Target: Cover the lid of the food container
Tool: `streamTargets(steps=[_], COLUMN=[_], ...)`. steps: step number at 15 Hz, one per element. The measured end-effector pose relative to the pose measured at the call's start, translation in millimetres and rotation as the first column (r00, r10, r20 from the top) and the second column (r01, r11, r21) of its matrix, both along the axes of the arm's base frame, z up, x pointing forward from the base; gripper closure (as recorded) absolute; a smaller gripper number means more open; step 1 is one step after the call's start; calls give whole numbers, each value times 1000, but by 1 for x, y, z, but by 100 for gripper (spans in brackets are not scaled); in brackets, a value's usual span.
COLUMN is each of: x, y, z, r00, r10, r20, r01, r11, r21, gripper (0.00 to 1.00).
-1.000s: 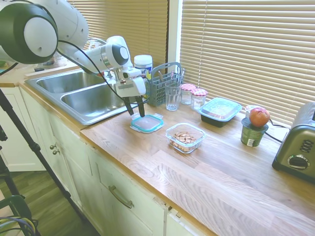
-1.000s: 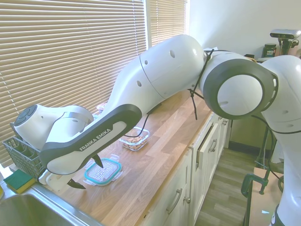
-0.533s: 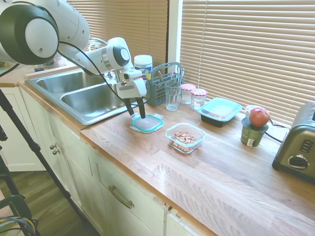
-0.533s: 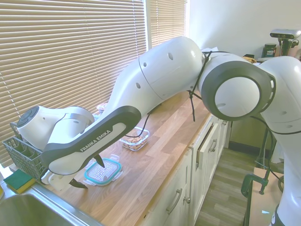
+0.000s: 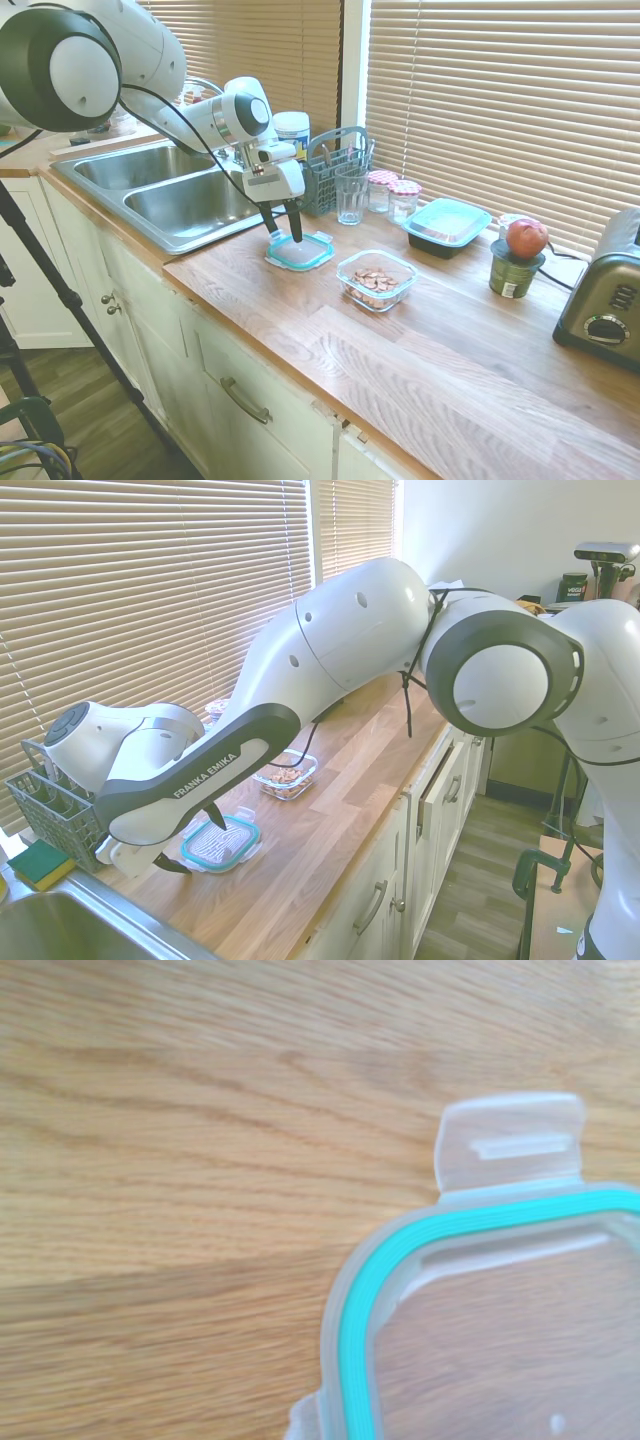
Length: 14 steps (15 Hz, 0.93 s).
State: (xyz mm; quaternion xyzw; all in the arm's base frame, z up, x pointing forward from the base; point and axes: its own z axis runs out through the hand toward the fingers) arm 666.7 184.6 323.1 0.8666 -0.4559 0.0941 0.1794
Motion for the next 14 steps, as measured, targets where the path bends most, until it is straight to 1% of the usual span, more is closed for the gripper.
streamTargets(steps=[14], x=[-6], y=[14], z=[-9], r00=[999], r10=[36], r20=[-18], r01=[-36], r11=[999], r21=[-33], gripper=[100])
